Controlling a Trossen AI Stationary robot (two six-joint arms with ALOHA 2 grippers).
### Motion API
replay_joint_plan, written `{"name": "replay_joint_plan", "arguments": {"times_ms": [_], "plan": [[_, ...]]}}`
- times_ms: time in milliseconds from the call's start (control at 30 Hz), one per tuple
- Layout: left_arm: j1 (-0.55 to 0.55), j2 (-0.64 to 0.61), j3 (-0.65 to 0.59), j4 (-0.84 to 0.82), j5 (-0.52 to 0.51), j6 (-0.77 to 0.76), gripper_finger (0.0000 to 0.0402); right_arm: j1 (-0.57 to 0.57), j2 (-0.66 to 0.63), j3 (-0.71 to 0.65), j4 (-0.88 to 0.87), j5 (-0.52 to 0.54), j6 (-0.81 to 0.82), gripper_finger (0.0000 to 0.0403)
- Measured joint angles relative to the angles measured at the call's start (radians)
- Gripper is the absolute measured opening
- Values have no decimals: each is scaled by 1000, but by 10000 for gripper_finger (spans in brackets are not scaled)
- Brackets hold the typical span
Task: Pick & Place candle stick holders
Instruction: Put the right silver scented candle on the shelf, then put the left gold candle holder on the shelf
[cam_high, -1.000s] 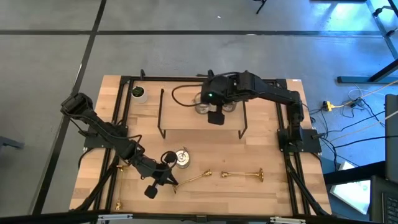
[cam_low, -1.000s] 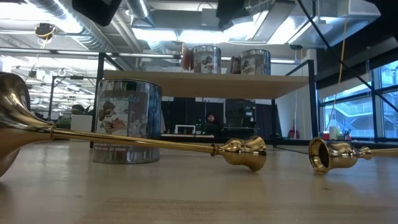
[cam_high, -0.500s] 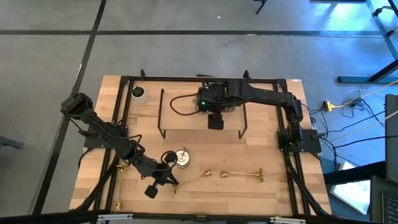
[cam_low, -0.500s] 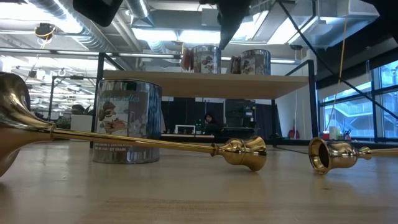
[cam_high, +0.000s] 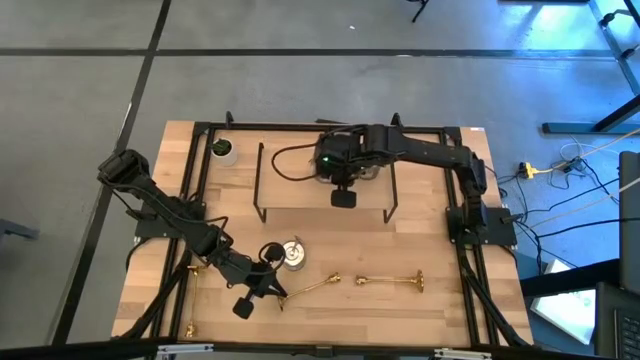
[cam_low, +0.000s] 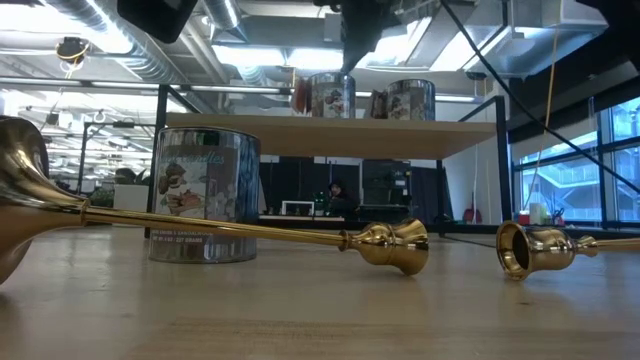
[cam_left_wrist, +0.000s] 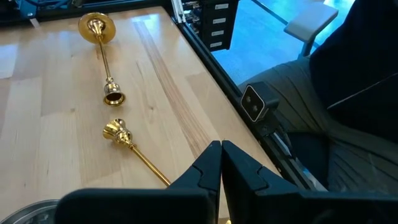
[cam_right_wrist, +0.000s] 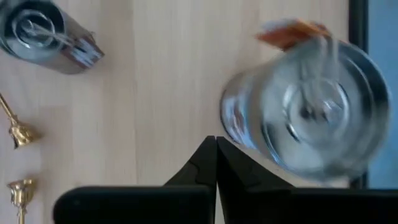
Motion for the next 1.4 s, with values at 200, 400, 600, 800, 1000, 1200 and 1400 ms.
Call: {"name": "replay_joint_plan", "arguments": {"times_ms": [200, 400, 600, 800, 1000, 1200, 1400], "plan": [[0, 0, 0, 0, 0, 8, 6, 1, 23, 0, 35, 0, -11, 2], [-2, 0, 0, 0, 0, 8, 6, -1, 47, 0, 49, 0, -25, 2], [-5, 0, 0, -1, 0, 8, 6, -6, 50, 0, 60, 23, -30, 1], [-5, 0, 0, -1, 0, 8, 6, -19, 50, 0, 54, 78, -30, 1], [-5, 0, 0, -1, 0, 8, 6, -23, 50, 0, 54, 79, -30, 1], [-5, 0, 0, -1, 0, 8, 6, -23, 50, 0, 54, 61, -25, 1], [-5, 0, 0, -1, 0, 4, 6, 17, 45, 34, -29, -9, 2, 1]]}}
